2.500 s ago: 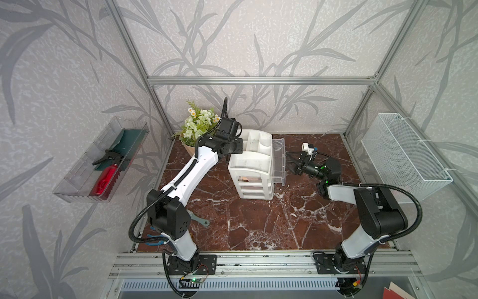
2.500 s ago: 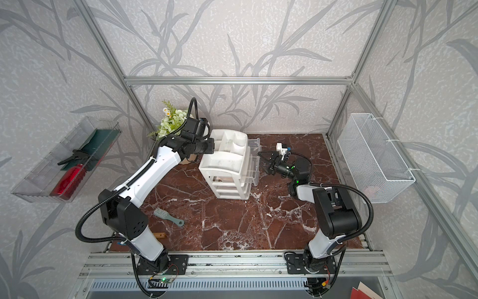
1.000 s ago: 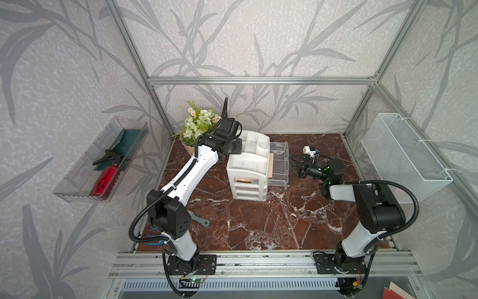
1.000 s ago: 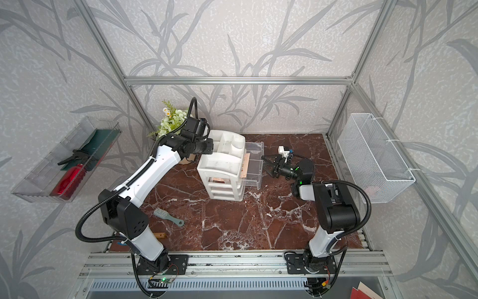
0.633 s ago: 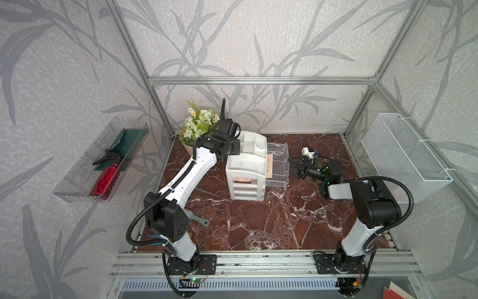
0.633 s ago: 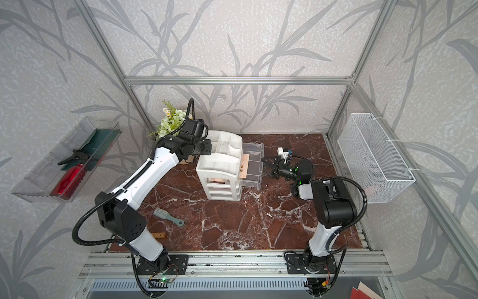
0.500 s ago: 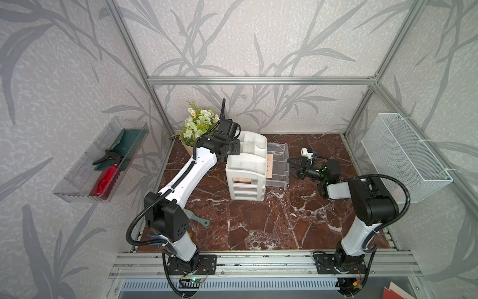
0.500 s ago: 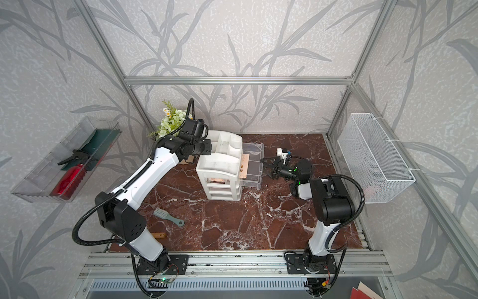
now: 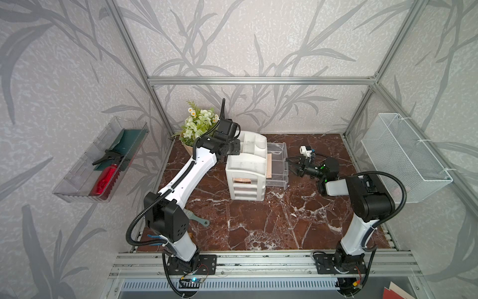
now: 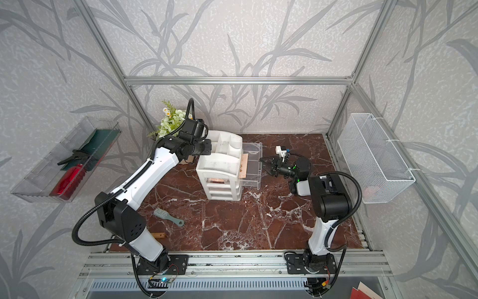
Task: Take the postcards out of the drawer
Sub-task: Open the drawer in the storage box.
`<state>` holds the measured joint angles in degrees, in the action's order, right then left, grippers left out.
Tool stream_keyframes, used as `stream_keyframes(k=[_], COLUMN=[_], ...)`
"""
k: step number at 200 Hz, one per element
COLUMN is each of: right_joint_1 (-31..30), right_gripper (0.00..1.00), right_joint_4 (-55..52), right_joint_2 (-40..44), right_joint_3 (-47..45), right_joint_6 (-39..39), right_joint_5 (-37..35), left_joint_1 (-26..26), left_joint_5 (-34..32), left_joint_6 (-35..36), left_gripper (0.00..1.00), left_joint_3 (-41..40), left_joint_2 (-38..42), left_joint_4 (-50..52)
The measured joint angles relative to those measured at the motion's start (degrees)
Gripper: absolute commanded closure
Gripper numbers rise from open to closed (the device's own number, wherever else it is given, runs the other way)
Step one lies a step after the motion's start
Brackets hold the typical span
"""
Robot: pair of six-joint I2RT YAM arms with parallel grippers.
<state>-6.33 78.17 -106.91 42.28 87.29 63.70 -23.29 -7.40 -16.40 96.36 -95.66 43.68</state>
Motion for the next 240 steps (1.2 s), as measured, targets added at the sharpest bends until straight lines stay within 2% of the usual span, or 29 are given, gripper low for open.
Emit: stream_keyframes(k=[40,240], right_joint_1=[-0.11,2.60], right_gripper=[0.61,0.65], right_joint_4=[-0.04,-0.24], right_joint_2=[-0.17,-0.17], right_joint_3=[0.00,0.11], right_joint_6=[0.24,2.49], right_joint_5=[0.44,4.33], left_joint_1=[0.00,0.15], left_joint_5=[0.04,0.66], left_joint_6=[0.07,0.15], left_gripper=[1.00,1.00], left_joint_3=[-0.22,-1.60], left_joint_2=[0.13,1.03], left_joint_4=[-0.22,-1.51])
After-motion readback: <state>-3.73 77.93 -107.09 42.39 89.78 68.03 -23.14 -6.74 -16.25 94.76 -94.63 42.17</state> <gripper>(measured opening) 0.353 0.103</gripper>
